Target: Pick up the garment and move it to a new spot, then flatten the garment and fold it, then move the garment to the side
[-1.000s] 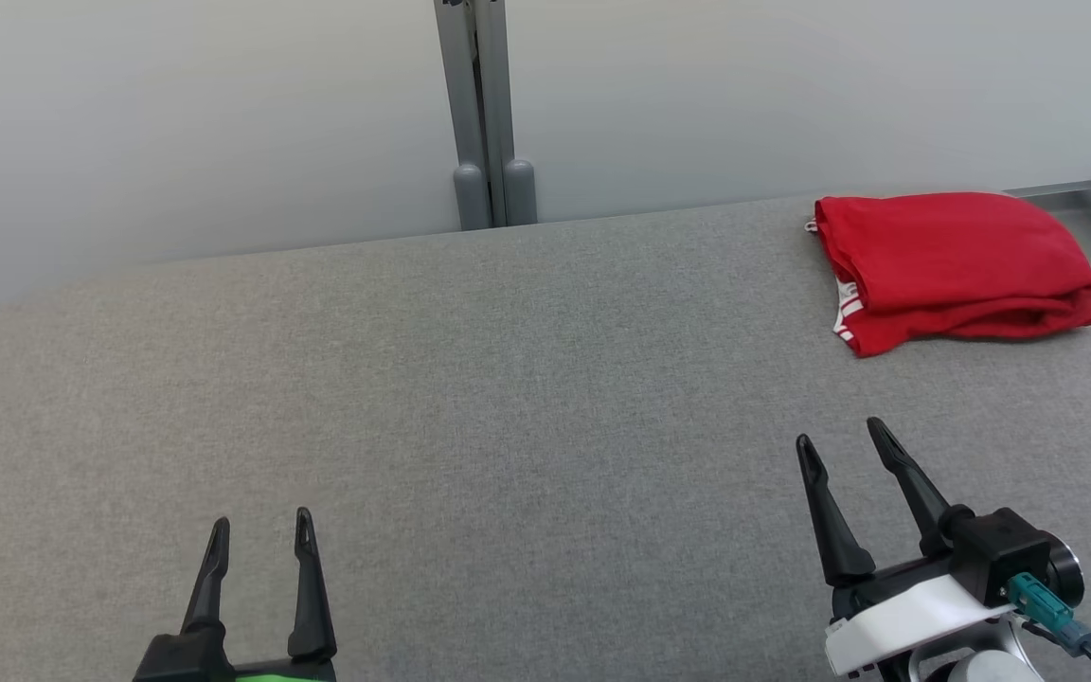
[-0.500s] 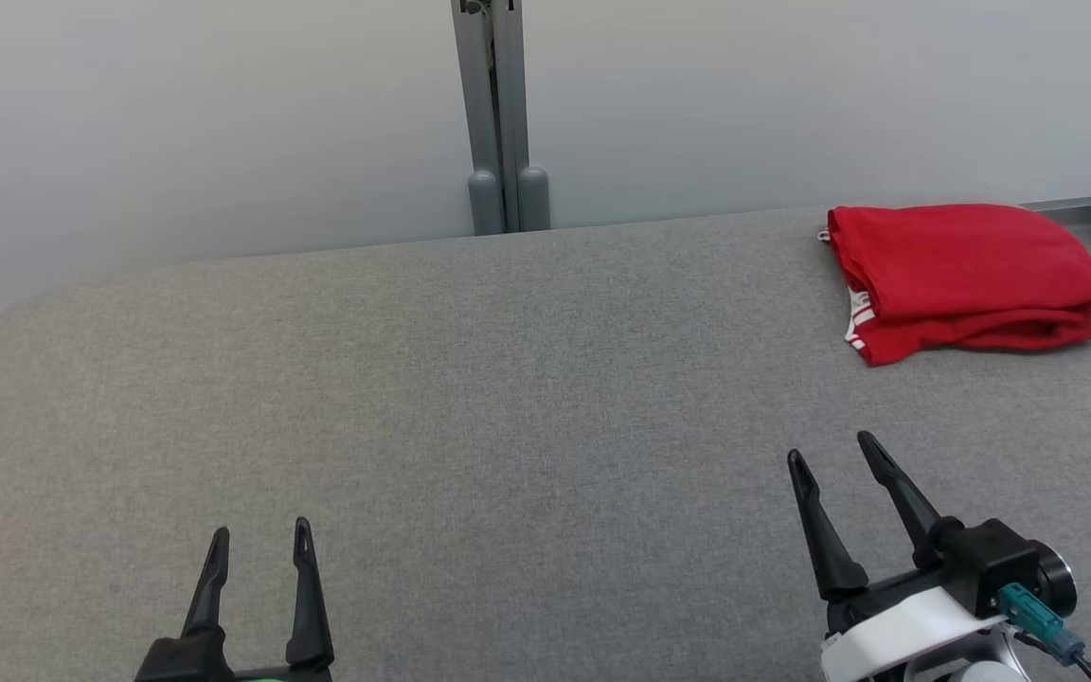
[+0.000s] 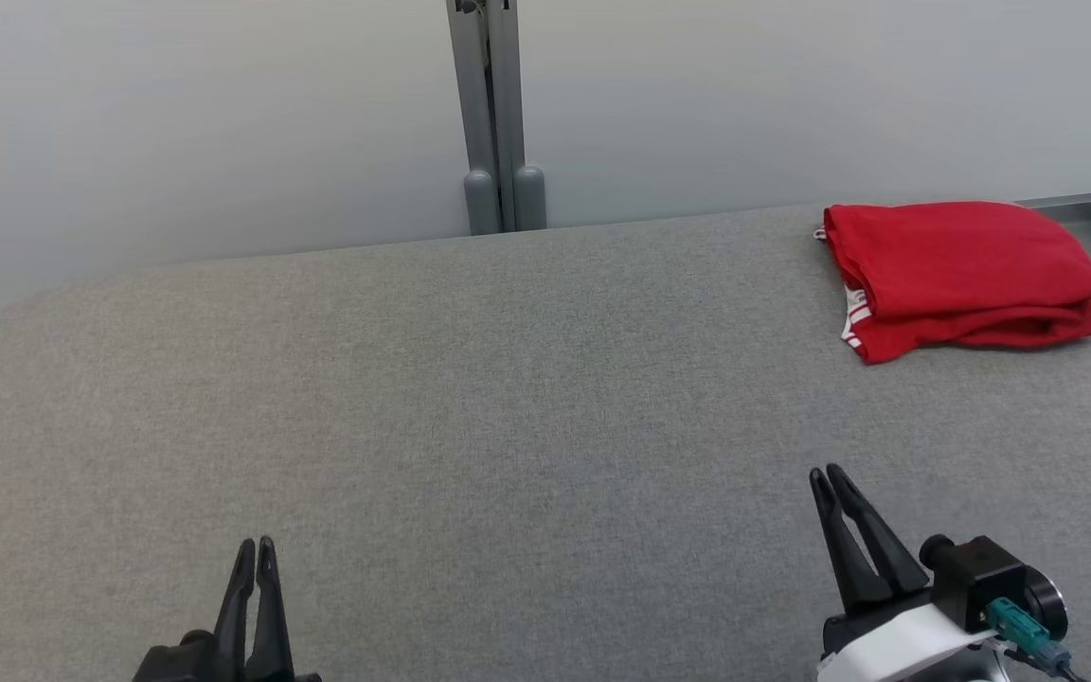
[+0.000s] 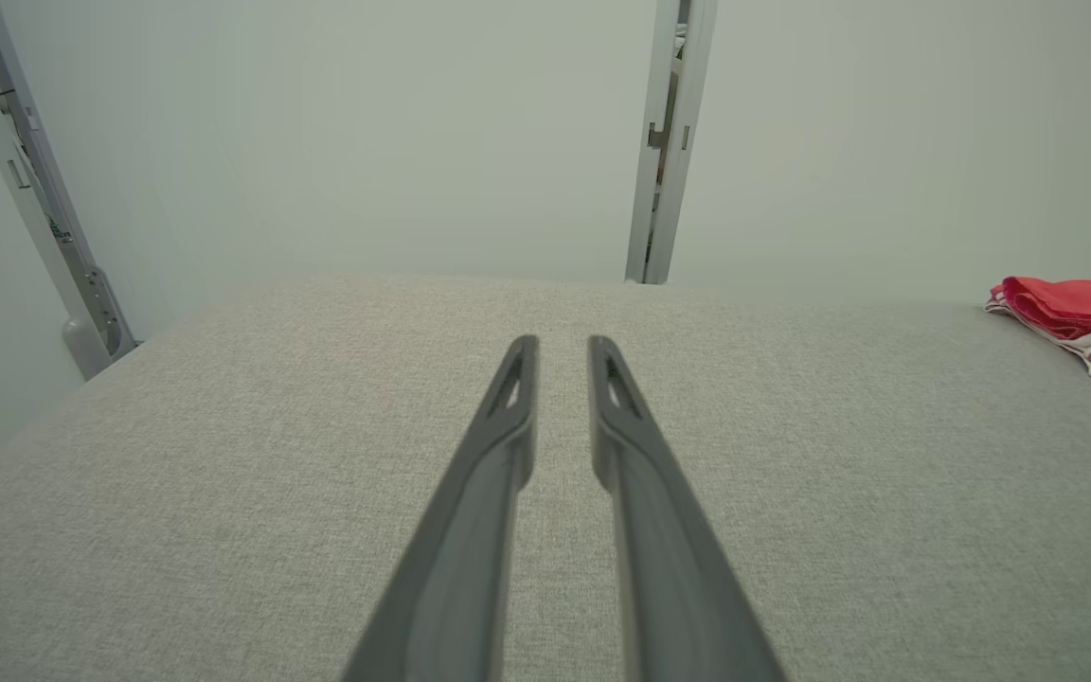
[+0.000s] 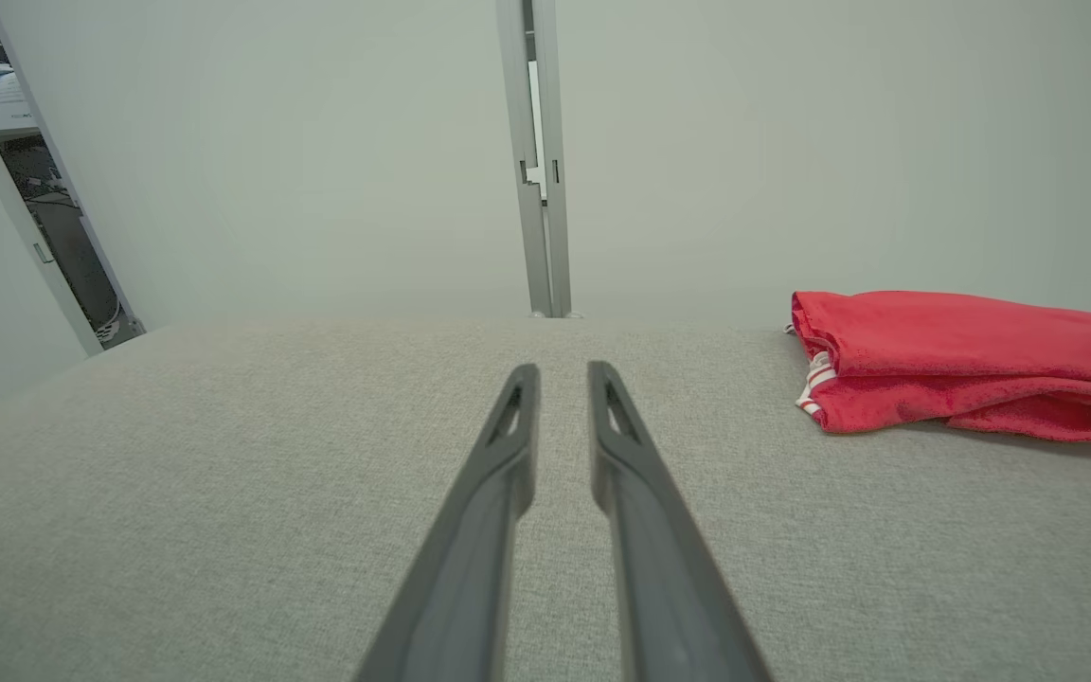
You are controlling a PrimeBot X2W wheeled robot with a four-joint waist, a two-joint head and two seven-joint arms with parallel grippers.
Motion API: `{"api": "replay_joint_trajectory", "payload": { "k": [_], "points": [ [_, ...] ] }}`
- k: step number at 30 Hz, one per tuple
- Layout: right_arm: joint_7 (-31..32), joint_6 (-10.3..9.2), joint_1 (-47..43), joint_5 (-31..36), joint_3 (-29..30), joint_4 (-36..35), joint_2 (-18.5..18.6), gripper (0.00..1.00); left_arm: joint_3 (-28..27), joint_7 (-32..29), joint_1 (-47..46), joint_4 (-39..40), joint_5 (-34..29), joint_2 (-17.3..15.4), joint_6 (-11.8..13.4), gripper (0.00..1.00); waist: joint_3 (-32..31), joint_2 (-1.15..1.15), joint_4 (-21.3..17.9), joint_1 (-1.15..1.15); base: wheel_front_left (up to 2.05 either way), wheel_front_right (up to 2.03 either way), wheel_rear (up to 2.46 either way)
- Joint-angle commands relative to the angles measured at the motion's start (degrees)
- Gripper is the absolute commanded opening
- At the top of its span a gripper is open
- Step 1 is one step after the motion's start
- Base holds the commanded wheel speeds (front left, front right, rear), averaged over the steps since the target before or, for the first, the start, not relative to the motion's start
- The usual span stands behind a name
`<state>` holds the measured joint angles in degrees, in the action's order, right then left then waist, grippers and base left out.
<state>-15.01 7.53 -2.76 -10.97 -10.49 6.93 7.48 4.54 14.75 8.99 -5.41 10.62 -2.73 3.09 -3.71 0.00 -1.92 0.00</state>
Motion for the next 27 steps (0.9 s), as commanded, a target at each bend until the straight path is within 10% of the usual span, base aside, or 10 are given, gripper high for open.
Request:
{"api": "replay_joint_trajectory", "payload": {
  "k": [1,27],
  "points": [
    [0.05,0.00,-0.25,-0.15,-0.01,0.35,-0.03,0.00,0.05,-0.08,0.03,-0.38,0.14,0.04,-0.02,0.00,0.01,0.00,0.00,0.00,0.00,0.00,0.00],
    [5.52,-0.02,2.68,-27.19,3.78,2.41,-0.28,0.00,-2.40,-5.90,-5.01,-3.22,26.83,-0.88,-3.36,0.00,0.79,0.00,0.39,0.00,0.00,0.00,0.00]
  ]
}}
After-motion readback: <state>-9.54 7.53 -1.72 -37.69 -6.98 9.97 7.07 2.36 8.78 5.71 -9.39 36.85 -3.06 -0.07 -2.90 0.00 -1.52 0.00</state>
